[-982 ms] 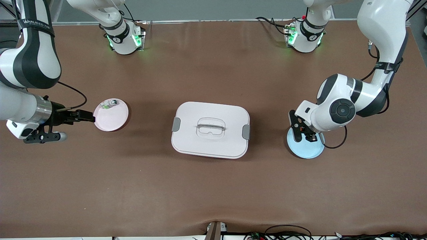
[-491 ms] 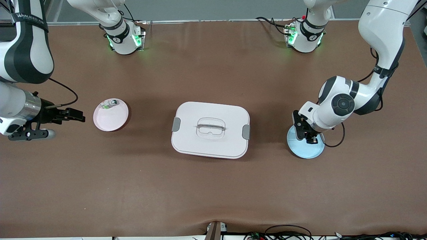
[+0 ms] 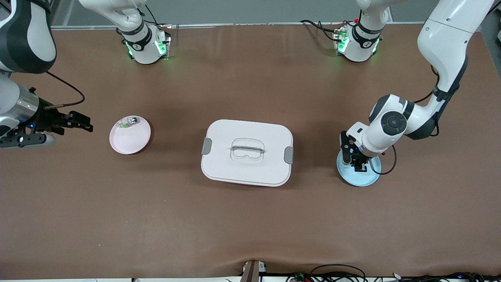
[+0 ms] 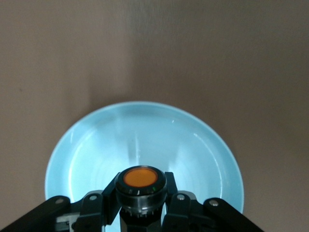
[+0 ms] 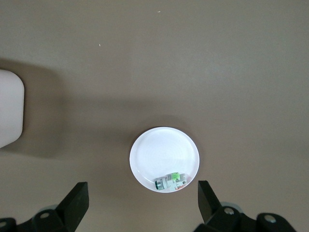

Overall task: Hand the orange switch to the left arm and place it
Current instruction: 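Lower the switch into the blue dish and open the left gripper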

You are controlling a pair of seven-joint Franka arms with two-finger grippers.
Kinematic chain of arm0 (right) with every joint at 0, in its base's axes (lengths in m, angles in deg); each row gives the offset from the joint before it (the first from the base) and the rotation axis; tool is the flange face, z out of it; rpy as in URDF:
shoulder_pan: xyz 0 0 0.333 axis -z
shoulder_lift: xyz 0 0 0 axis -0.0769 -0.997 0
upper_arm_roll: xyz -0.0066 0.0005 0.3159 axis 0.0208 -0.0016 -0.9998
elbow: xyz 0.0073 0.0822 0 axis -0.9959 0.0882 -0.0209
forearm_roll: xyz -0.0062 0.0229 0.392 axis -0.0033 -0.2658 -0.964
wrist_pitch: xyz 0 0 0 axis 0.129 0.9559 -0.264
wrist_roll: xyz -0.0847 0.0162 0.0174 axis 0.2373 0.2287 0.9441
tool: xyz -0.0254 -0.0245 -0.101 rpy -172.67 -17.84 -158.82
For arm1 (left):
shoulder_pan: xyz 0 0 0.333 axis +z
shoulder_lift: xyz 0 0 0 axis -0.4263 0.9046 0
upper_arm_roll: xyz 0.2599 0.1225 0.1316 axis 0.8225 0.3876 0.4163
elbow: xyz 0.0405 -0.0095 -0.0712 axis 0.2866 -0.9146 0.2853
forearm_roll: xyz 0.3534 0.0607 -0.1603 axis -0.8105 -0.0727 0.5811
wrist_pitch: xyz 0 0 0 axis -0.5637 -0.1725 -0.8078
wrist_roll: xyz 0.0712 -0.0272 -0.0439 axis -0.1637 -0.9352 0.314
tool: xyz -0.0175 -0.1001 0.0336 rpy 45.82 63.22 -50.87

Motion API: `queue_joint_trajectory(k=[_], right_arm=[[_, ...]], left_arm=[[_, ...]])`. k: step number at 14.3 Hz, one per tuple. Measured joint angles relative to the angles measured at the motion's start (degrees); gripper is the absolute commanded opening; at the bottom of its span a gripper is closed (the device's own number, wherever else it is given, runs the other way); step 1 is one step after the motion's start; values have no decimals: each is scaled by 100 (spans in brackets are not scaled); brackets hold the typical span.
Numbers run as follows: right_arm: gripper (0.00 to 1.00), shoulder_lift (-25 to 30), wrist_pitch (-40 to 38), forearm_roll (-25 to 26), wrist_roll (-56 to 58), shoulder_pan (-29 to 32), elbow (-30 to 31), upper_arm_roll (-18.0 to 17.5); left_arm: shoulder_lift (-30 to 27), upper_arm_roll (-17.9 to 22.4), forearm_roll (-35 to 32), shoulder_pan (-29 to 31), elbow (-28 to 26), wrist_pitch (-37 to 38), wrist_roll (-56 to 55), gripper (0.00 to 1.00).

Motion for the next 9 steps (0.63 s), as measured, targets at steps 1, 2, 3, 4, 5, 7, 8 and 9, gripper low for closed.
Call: queue_joint_trajectory(k=[1, 2, 3, 4, 5, 7, 8, 9], right_arm=[[100, 126, -47, 46, 0, 0, 59, -2], [100, 246, -146, 116, 0, 0, 93, -2], [100, 369, -257, 186, 0, 0, 106, -3], [100, 499, -386, 249, 0, 0, 108, -7], [100, 628, -510, 323, -5, 0, 108, -13], [100, 827, -658, 423, -27, 0, 92, -17], [100, 883, -707, 440, -32, 0, 44, -14], [100, 904, -777, 447, -33, 0, -23, -12]], left_arm=[[79, 1, -54, 106, 1, -66, 49, 0], [144, 2, -77, 172, 2, -136, 79, 0], [188, 2, -80, 192, 2, -174, 91, 0], [210, -3, -81, 187, 3, -188, 91, 1], [214, -11, -81, 177, 5, -193, 91, 65], [214, -22, -81, 146, 29, -197, 86, 100], [214, -23, -81, 134, 51, -197, 49, 100], [214, -27, -81, 127, 78, -197, -37, 100]])
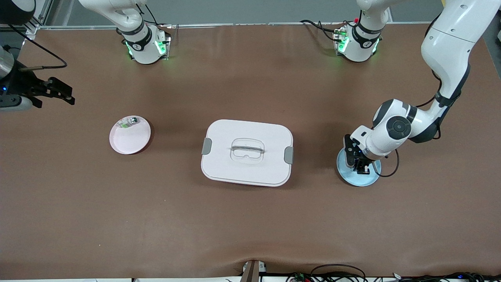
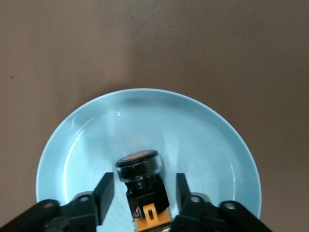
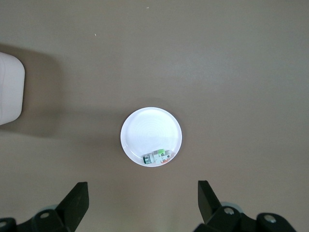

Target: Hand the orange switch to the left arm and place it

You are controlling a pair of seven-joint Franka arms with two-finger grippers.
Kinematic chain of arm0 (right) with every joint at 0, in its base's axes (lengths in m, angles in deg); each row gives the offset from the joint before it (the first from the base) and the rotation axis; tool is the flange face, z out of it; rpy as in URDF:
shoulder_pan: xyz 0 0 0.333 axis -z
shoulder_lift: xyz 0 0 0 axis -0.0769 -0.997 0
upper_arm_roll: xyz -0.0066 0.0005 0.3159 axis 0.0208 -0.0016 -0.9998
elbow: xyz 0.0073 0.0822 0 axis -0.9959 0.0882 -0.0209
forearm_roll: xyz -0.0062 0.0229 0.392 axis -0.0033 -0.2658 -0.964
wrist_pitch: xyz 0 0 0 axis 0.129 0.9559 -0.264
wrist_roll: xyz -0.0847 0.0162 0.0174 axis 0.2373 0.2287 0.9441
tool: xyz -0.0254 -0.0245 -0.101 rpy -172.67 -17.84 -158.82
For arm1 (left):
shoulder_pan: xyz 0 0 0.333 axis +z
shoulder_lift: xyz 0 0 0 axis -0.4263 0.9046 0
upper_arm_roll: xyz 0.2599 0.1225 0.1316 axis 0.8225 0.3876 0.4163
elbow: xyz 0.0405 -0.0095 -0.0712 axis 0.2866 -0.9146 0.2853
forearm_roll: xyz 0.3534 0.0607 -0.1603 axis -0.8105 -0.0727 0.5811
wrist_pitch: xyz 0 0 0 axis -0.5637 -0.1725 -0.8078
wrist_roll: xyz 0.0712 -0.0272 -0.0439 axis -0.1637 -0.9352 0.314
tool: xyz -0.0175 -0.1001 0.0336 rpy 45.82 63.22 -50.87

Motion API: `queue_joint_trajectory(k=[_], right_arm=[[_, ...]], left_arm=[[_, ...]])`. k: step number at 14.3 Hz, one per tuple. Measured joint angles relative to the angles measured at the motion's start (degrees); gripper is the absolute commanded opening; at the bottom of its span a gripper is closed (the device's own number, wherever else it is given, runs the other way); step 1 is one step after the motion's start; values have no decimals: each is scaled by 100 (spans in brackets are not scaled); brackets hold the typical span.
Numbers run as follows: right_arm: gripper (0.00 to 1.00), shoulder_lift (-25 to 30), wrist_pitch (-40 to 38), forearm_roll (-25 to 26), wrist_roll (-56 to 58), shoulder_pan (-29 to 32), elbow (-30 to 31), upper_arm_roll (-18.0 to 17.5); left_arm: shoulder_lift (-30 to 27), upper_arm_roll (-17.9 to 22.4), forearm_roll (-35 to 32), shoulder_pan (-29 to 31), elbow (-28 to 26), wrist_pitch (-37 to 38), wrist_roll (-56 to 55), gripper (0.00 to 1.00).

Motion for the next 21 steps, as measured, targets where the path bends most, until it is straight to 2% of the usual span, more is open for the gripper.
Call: queue_joint_trajectory(k=[2, 4, 8, 10, 15, 18, 21], right_arm=[[100, -9, -66, 22, -5, 9, -147, 5], [100, -28, -70, 76, -7, 50, -243, 10], [100, -75, -69, 113, -8, 83, -394, 11], [100, -120, -67, 114, -13, 83, -422, 9], [100, -161, -68, 119, -38, 115, -519, 9], [100, -185, -68, 118, -43, 362, -555, -106], [100, -246, -60, 117, -43, 582, -588, -224]], left_arm=[[-10, -33, 0, 2, 72, 53, -214, 100], [-60, -185, 26, 23, 277, 436, -457, 100], [-280, -783, 303, 31, 1202, 2101, -1215, 100], [-370, -937, 450, 26, 1637, 2740, -1543, 100], [-406, -984, 1096, 30, 2684, 3899, -2609, 100], [-420, -1052, 1265, 27, 3399, 4570, -3535, 100], [-565, -1087, 1371, 29, 3769, 4903, -4801, 100]])
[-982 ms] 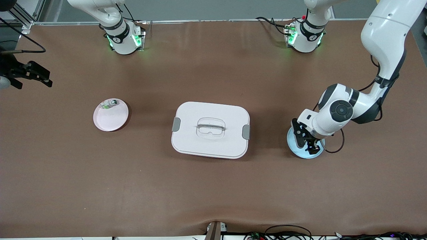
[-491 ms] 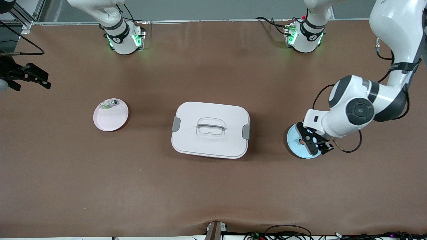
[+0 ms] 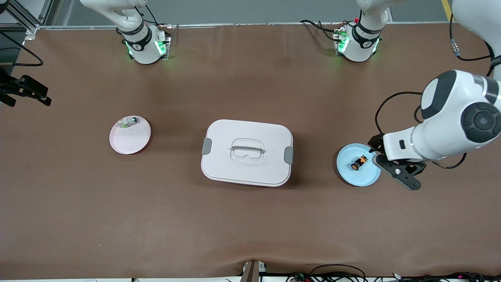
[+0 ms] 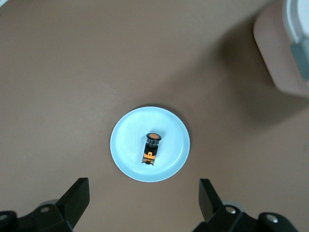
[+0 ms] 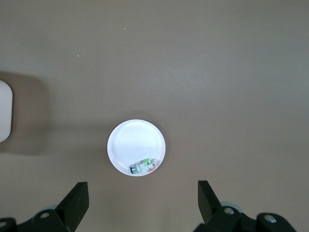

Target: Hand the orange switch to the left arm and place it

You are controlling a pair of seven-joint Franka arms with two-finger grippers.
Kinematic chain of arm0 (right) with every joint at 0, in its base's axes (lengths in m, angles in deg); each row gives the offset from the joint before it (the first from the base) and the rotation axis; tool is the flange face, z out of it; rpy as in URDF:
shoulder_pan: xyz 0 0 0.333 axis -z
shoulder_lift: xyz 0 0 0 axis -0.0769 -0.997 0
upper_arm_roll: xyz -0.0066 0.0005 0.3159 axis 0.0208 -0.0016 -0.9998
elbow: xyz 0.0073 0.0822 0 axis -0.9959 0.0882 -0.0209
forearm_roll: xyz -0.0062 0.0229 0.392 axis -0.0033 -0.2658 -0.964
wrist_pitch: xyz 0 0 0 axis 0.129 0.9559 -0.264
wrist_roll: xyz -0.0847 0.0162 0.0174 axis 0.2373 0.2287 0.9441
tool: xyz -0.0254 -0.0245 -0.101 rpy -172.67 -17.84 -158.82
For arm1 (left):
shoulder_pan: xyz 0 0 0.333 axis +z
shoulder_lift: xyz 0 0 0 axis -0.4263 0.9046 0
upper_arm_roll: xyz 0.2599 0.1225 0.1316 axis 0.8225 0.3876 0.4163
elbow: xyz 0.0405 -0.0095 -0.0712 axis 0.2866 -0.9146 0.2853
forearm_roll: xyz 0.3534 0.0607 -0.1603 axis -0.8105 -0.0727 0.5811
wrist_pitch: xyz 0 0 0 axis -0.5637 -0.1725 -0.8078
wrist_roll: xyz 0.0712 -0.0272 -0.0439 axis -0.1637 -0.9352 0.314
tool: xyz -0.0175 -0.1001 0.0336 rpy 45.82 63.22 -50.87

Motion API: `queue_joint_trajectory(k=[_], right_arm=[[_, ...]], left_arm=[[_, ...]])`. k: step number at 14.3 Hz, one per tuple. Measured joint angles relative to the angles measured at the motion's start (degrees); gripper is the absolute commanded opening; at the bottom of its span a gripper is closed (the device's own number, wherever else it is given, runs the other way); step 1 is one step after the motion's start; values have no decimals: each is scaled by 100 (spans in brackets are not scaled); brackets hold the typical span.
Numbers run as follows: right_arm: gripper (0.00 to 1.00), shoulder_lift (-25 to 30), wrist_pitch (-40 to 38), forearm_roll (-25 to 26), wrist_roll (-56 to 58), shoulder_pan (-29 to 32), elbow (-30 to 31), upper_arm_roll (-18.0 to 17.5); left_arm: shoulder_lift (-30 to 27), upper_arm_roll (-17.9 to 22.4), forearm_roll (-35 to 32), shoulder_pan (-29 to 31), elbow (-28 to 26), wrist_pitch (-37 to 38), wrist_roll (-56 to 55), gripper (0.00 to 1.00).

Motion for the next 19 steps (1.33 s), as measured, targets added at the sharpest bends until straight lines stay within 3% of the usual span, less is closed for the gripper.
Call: queue_joint_trajectory(k=[4, 8, 11, 19], right_arm=[[100, -42, -1, -1, 3, 253, -74, -185], [100, -43, -3, -7, 3, 624, -167, -642], [100, -43, -3, -10, 2, 644, -208, -683], [100, -45, -12, -11, 2, 645, -369, -690]], left_arm=[[-430, -3, 245, 1, 49, 497, -1127, 100], [-688, -4, 373, 0, 49, 888, -2311, 100], [-752, -6, 385, -1, 51, 965, -3079, 100], [-952, 18, 386, 38, 52, 1025, -3352, 100]])
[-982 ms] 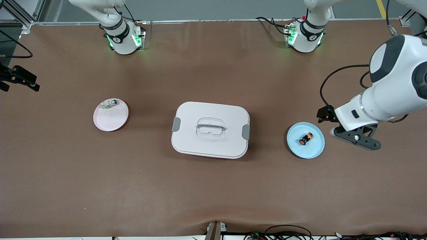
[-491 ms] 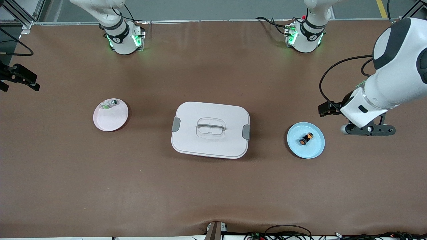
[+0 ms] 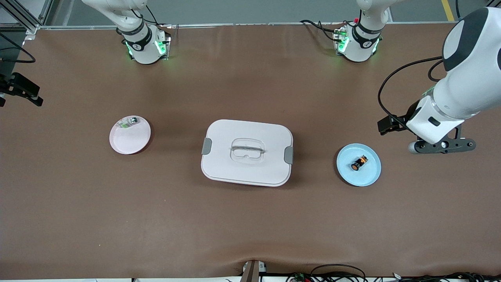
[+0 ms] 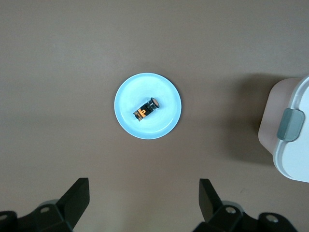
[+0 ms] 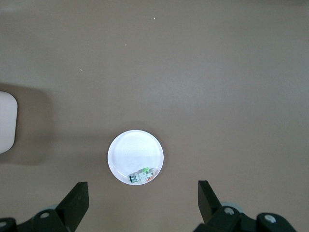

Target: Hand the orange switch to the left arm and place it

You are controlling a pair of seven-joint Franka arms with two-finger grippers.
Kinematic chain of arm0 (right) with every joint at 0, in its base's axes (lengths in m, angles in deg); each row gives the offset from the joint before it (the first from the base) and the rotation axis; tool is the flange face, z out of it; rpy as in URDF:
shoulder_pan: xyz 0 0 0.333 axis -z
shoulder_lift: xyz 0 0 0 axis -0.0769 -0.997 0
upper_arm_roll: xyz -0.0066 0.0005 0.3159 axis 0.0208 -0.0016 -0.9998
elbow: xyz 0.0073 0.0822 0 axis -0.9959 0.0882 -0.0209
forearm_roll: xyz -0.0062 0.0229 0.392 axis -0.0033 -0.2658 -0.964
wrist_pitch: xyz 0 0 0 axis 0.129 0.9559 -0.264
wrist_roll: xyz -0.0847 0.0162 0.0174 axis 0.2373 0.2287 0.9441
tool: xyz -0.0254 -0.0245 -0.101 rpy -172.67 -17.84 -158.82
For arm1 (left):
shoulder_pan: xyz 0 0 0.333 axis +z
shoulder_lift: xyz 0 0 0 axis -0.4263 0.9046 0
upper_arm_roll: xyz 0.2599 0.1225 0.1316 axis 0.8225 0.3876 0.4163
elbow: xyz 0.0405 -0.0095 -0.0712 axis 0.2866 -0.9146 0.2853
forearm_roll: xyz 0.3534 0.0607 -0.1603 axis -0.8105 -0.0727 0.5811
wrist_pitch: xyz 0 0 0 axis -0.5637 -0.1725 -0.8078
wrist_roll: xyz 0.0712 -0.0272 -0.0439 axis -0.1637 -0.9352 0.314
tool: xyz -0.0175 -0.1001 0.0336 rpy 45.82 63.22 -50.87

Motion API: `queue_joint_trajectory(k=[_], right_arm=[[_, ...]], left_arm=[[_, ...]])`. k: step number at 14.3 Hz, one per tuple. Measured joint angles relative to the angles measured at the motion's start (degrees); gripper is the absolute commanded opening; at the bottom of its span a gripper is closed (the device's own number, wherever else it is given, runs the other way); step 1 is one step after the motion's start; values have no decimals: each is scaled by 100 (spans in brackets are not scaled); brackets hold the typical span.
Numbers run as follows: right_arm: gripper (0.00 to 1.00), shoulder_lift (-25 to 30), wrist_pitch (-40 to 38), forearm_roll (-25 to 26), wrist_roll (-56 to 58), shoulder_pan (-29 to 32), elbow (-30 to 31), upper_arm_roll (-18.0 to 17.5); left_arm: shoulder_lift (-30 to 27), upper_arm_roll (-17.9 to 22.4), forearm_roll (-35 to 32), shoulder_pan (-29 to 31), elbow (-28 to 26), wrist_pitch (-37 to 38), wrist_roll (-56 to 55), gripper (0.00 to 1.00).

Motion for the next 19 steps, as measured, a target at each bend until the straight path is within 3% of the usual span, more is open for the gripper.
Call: queue_joint_trajectory(k=[5, 7, 11, 13, 15, 19], right_arm=[[100, -1, 0, -1, 0, 0, -13, -33], [100, -2, 0, -1, 0, 0, -13, -34], [100, -6, 0, -1, 0, 0, -14, -35], [100, -9, 0, -1, 0, 0, -15, -35], [100, -12, 0, -1, 0, 0, -15, -35], [100, -14, 0, -1, 0, 0, -15, -35]], left_arm=[[-24, 97, 0, 59, 1, 35, 7, 100], [-125, 801, 118, -468, 1, 89, 3, 100], [-502, 3024, 1372, -1618, 2, 124, 58, 100], [-634, 3878, 1890, -1874, 0, 144, 402, 100], [-765, 4311, 1978, -2081, -11, 181, 807, 100], [-1000, 4348, 1455, -2553, -30, 196, 1285, 100]])
